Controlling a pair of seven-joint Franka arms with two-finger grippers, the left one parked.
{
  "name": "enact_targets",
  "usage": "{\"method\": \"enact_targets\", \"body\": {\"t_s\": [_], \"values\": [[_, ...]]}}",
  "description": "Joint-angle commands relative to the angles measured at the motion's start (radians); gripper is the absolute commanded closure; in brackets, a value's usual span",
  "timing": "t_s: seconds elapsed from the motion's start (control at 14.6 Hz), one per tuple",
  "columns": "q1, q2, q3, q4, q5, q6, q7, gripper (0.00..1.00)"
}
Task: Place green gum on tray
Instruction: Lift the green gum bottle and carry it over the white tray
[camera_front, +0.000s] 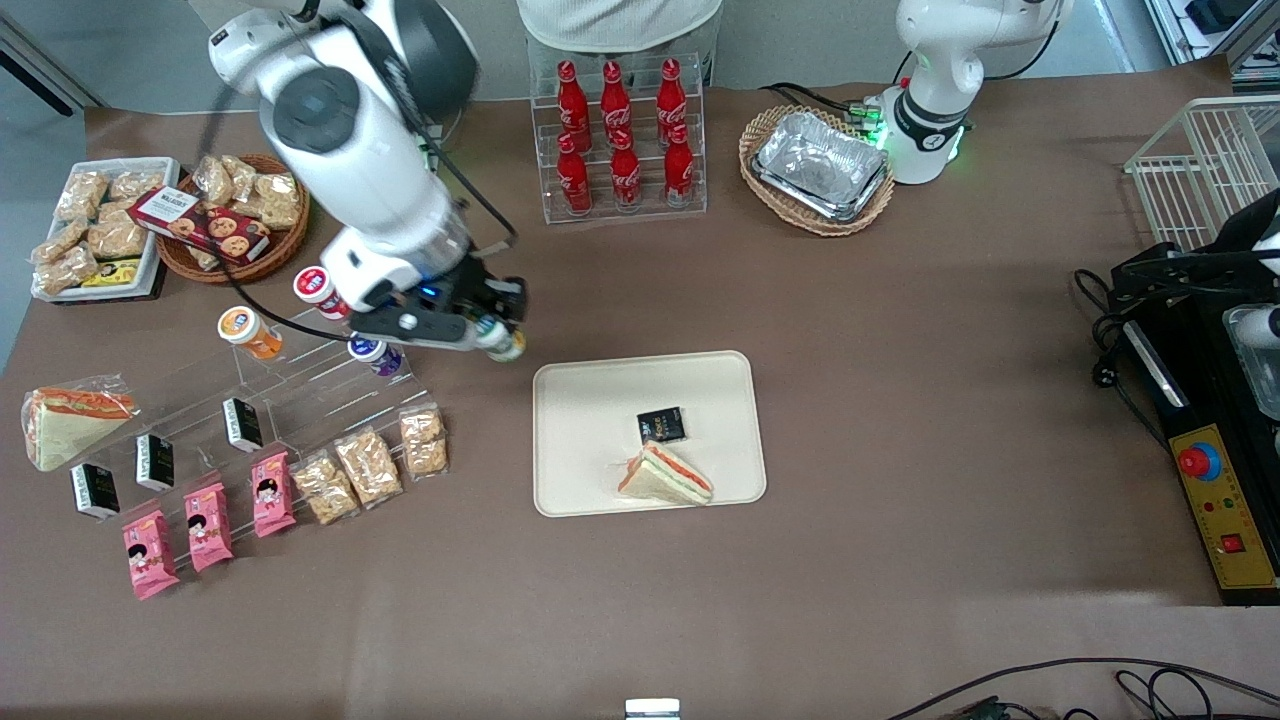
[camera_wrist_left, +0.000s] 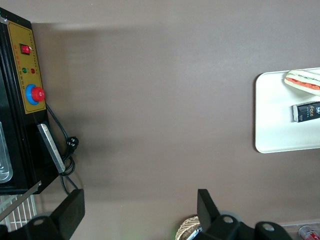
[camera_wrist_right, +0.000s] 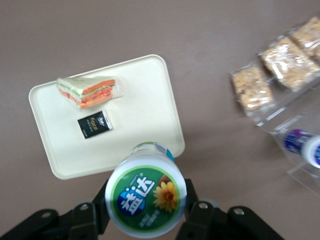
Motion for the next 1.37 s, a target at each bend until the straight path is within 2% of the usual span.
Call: {"method": "enact_targets", "body": {"t_s": [0.0,0.21,0.48,0.82,1.17,1.24,1.31], "values": [[0.042,0.055,-0.015,-0.116,0.005,0.211,0.046,0.6],[0.062,0.1,-0.015,-0.25,0.0,0.406,0.052,0.6],[0.086,0.2,-0.018,-0.259,-0.004,0.447,0.076,0.6],[0.103,0.296,-0.017,-0.258,-0.084,0.512,0.19,0.6],[0.11,0.347,-0.018,-0.25,-0.084,0.569,0.207,0.6],[0.111,0.349,-0.017,-0.25,-0.084,0.569,0.207,0.55],[0.11,0.349,-0.017,-0.248,-0.084,0.569,0.207,0.33]]}}
